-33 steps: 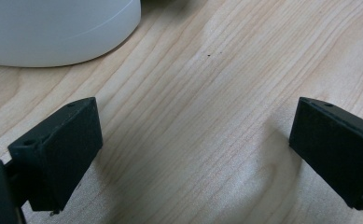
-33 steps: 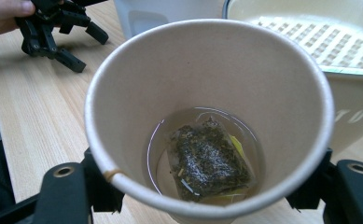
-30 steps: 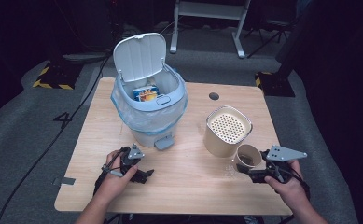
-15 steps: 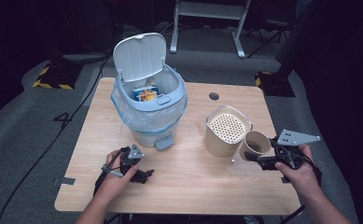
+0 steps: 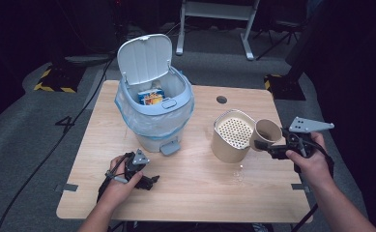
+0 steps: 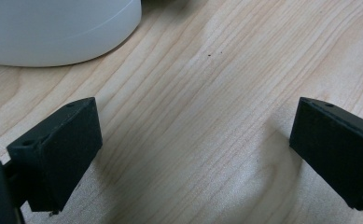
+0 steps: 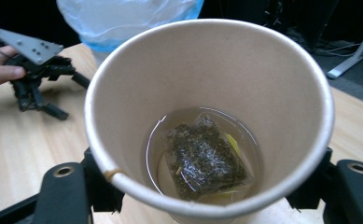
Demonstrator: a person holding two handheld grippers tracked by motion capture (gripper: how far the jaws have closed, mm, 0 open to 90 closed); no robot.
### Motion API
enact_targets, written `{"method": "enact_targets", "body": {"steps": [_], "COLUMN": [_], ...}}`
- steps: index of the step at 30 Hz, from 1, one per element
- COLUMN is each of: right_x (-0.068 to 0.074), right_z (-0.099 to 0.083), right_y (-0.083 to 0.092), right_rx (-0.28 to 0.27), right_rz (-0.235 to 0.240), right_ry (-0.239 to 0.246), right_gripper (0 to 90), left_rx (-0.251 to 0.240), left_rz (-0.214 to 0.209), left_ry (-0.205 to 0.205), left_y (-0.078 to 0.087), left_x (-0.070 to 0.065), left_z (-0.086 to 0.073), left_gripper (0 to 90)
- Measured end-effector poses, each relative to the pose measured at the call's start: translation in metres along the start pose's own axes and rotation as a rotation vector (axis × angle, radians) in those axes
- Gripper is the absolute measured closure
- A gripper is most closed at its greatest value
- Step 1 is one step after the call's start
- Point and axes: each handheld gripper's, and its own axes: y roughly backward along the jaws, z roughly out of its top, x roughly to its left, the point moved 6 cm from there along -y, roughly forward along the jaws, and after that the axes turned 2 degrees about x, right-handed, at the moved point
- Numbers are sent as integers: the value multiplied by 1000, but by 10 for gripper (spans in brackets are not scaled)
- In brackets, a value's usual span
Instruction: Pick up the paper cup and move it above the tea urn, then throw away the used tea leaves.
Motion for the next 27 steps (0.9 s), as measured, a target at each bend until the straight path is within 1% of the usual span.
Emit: {"method": "enact_targets", "body": {"steps": [3,5,10,17,22,25,26,27], "right_x": [-10,-12,-25,-36,-41,-45,-46,-49], "right_z": [10,12,21,25,27,28,28,29], "right_y": [-4,-5,-14,-22,-28,-32,-33,-35], "right_rx": [3,2,-2,-1,-3,-4,-2,3], "right_rz": [-24,-27,-49,-69,-71,-77,-85,-101], "right_ry": [4,5,-1,-7,-11,5,17,41], "right_gripper": [301,301,301,300,300,300,301,301], "left_rx": [0,0,0,1,0,1,1,1], "left_rz": [0,0,2,3,2,4,4,4], "left_ry": [0,0,4,4,4,3,3,3], "left_y": [0,0,0,0,0,0,0,0], "left_x": [0,0,0,0,0,0,0,0], "left_z": [0,0,0,0,0,0,0,0], "left_gripper": [25,25,20,19,18,18,18,17]}}
